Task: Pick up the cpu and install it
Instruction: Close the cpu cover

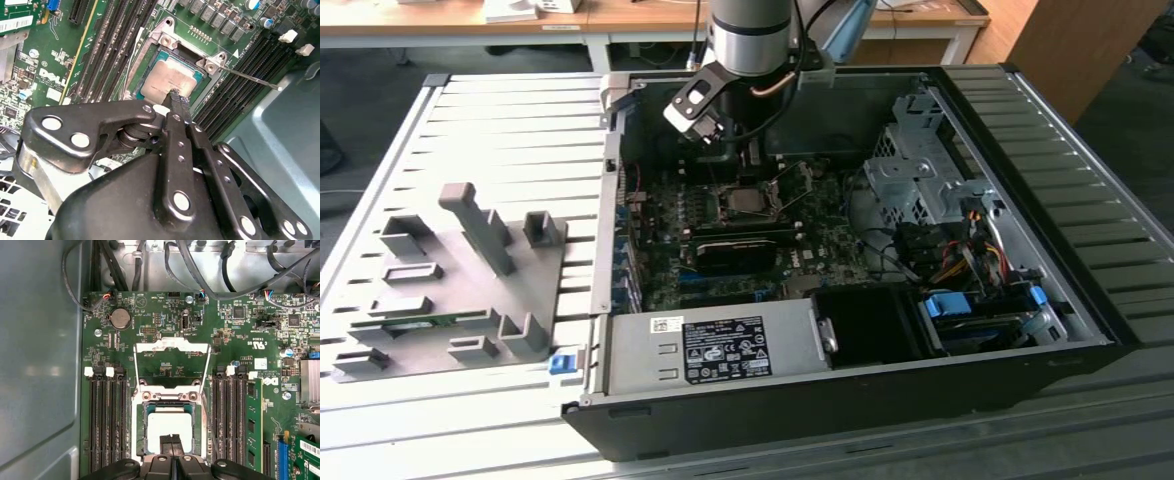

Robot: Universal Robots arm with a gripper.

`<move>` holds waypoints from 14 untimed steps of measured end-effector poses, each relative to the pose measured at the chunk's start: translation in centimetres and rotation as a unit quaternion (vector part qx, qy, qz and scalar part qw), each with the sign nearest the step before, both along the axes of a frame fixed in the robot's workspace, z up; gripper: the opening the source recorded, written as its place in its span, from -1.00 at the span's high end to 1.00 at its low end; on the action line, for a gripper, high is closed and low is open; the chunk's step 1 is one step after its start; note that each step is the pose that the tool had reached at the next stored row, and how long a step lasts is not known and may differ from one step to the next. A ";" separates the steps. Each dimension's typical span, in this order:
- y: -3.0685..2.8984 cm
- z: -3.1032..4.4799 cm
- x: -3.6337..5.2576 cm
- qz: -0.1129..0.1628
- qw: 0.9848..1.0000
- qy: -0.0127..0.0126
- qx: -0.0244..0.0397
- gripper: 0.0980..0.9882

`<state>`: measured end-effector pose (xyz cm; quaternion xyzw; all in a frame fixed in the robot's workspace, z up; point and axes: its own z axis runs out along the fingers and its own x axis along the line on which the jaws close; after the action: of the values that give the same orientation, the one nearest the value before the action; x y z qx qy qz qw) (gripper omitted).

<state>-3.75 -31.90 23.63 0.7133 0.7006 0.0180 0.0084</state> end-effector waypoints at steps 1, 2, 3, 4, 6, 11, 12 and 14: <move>0.00 0.07 0.00 0.000 1.000 0.000 0.000 0.98; 0.00 0.19 0.00 0.000 1.000 0.000 0.000 0.98; 0.00 0.33 0.00 0.000 1.000 0.000 0.000 0.98; 0.00 0.45 0.00 0.000 1.000 0.000 0.000 0.98; 0.00 0.67 0.00 0.000 1.000 0.000 0.000 0.98; 0.00 1.46 0.00 0.000 1.000 0.000 0.000 0.98; 0.00 1.59 0.00 0.000 1.000 0.001 0.000 0.98; 0.00 1.89 0.00 0.000 1.000 0.001 0.000 0.98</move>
<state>-3.74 -31.90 25.52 0.7133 0.7006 0.0174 0.0077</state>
